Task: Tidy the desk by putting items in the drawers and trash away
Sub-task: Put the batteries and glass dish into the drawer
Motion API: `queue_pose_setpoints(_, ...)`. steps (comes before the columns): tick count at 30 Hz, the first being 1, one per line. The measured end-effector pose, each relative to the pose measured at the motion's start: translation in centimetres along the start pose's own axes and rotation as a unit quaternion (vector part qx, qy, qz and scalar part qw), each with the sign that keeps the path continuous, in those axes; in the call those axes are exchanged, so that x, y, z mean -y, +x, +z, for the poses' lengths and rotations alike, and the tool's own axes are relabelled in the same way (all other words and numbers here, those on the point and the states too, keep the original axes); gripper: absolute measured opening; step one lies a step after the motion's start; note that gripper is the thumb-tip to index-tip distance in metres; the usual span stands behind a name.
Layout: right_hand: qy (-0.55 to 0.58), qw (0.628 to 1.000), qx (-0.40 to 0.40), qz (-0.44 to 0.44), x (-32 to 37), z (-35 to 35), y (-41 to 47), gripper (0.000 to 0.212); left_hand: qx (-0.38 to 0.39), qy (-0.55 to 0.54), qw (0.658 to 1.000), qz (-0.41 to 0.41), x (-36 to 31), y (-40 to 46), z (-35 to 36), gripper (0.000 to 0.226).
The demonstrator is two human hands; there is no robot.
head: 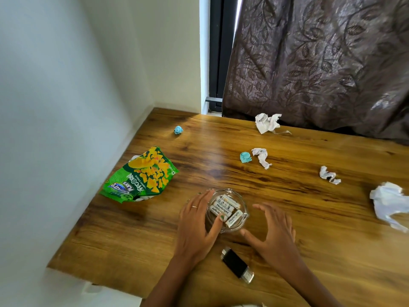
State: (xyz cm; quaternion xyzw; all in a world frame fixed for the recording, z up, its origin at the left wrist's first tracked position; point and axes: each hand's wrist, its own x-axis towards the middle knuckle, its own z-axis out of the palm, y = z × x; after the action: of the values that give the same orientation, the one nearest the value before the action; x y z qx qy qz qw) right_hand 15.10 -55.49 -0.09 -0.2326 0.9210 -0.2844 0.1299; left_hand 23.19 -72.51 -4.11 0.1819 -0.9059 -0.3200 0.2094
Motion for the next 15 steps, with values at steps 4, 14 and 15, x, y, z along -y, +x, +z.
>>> queue_pose_setpoints(4,0.042,0.999,-0.017,0.012,-0.7,0.5,-2.3,0.069,-0.041,0.020,0.999,0.013,-0.1,-0.4,-0.2,0.049)
queue_pose_setpoints(14,0.098,0.993,-0.065,-0.021,-3.4,0.6,-8.1,0.043,-0.193,0.051,0.980,-0.013,-1.4,-4.7,-0.5,0.034)
queue_pose_setpoints(15,0.141,0.985,-0.100,-0.025,-3.3,0.3,-8.9,0.031,-0.191,0.057,0.980,-0.020,-1.6,-5.3,-0.5,0.034)
